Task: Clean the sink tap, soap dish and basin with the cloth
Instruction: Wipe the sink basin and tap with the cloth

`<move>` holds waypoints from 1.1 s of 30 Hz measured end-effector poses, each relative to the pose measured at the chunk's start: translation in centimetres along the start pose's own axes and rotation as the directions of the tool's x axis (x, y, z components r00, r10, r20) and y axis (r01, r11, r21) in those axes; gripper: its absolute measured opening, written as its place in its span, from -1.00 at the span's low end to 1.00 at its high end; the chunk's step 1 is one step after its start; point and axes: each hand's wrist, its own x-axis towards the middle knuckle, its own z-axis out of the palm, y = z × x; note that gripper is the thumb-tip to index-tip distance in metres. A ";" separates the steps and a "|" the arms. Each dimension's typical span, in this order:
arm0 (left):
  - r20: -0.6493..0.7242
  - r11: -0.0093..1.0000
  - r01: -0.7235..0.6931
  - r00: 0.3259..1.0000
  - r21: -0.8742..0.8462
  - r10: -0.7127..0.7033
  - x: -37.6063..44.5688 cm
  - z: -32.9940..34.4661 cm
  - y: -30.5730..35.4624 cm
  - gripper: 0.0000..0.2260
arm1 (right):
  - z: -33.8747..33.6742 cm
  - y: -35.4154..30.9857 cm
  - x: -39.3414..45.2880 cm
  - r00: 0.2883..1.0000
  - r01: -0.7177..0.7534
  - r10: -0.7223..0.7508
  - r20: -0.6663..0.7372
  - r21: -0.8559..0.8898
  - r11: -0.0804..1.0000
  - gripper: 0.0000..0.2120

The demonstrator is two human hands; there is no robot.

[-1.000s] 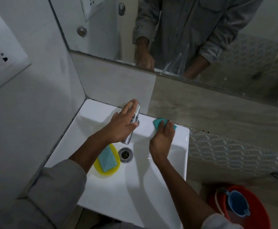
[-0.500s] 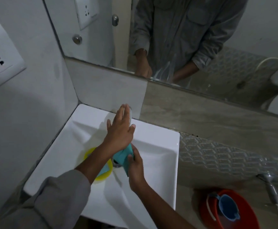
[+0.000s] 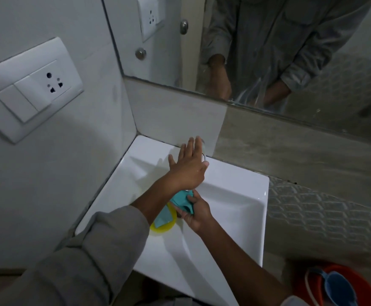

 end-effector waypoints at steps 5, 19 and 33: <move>0.003 1.000 0.008 1.000 -0.006 -0.008 0.2 0.3 -0.1 -0.39 | 0.1 0.2 0.1 0.999 -0.011 0.010 0.042 0.026 1.000 -0.66; 0.030 0.999 0.020 0.999 -0.026 -0.019 -0.1 -0.4 0.6 -0.39 | 0.0 -0.4 -0.7 1.000 -0.003 0.004 0.022 -0.013 1.000 -0.68; -0.173 0.997 0.082 0.982 0.003 -0.081 1.4 0.7 1.6 -0.31 | -2.8 -4.9 -3.6 0.939 0.143 -0.328 -0.107 -0.745 0.651 -0.87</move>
